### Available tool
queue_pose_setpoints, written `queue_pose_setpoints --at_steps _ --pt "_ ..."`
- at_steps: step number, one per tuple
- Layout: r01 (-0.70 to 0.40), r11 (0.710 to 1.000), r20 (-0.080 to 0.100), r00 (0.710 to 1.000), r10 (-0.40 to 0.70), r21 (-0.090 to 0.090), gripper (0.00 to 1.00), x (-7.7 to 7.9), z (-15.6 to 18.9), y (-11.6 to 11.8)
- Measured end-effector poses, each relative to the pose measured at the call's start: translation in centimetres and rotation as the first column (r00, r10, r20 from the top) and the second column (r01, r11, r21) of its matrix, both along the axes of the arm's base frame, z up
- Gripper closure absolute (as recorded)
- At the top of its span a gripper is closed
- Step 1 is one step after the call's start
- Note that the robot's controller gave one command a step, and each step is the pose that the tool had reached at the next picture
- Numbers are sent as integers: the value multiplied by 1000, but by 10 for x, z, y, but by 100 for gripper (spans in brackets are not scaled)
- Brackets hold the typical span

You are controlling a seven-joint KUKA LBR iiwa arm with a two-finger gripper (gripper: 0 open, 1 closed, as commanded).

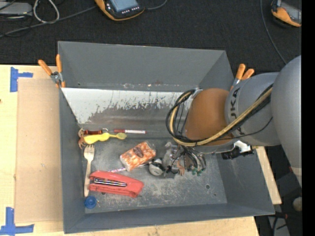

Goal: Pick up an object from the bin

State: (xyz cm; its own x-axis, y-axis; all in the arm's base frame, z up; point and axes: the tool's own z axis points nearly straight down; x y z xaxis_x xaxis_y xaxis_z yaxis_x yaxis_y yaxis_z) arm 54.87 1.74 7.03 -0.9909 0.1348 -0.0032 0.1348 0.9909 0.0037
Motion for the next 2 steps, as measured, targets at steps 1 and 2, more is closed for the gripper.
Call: queue_pose_setpoints --at_steps 1,2 --pt "0 1000 -1 1000 0 0 0 0 -1 0" --pt "1 1000 0 1000 -1 0 100 0 0 0"
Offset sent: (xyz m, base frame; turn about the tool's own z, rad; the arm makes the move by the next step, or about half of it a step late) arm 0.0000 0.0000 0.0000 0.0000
